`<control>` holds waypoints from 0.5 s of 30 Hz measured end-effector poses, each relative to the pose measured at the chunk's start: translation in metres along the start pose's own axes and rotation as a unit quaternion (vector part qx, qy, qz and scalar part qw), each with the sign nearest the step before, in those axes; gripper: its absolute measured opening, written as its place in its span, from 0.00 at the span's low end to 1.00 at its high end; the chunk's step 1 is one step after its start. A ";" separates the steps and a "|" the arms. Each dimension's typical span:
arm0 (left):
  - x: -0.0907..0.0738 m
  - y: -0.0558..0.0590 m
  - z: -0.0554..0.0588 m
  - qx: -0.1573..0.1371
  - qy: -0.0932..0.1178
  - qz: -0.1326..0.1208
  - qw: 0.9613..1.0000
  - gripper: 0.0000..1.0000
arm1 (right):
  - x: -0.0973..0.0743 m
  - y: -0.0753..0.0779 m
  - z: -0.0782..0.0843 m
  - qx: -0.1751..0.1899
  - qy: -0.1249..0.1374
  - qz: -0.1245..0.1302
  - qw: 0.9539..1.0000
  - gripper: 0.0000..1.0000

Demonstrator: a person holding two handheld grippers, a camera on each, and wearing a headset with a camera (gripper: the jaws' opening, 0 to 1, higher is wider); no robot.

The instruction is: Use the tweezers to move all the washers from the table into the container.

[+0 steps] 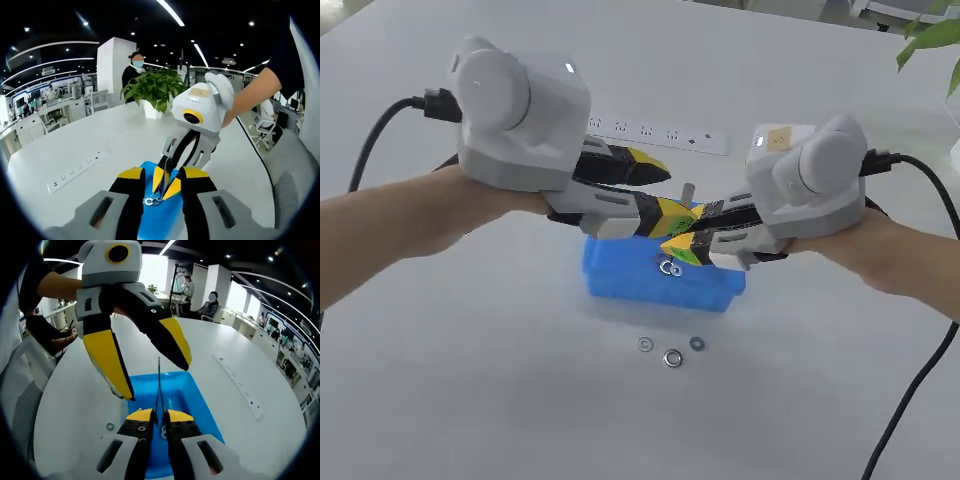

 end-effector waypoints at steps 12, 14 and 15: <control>0.006 0.007 -0.004 0.028 -0.012 0.029 0.999 0.13 | 0.000 -0.001 0.002 -0.003 0.001 -0.008 1.000 0.10; 0.005 0.006 -0.005 0.038 -0.011 0.022 0.999 0.09 | 0.000 -0.002 0.003 -0.004 0.000 -0.009 1.000 0.10; 0.005 0.007 -0.005 0.041 -0.016 0.023 0.999 0.08 | -0.001 -0.002 0.003 -0.004 0.000 -0.010 1.000 0.10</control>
Point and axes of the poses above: the centre of the closed fingertips' face, and the gripper's own axes: x roughly forward along the fingers, y roughly to its right, z roughly out of its underside, the point moved 7 cm from there along -x, roughly backward along the fingers, and after that the axes turned 13 degrees about -y, right-handed, at the moved point
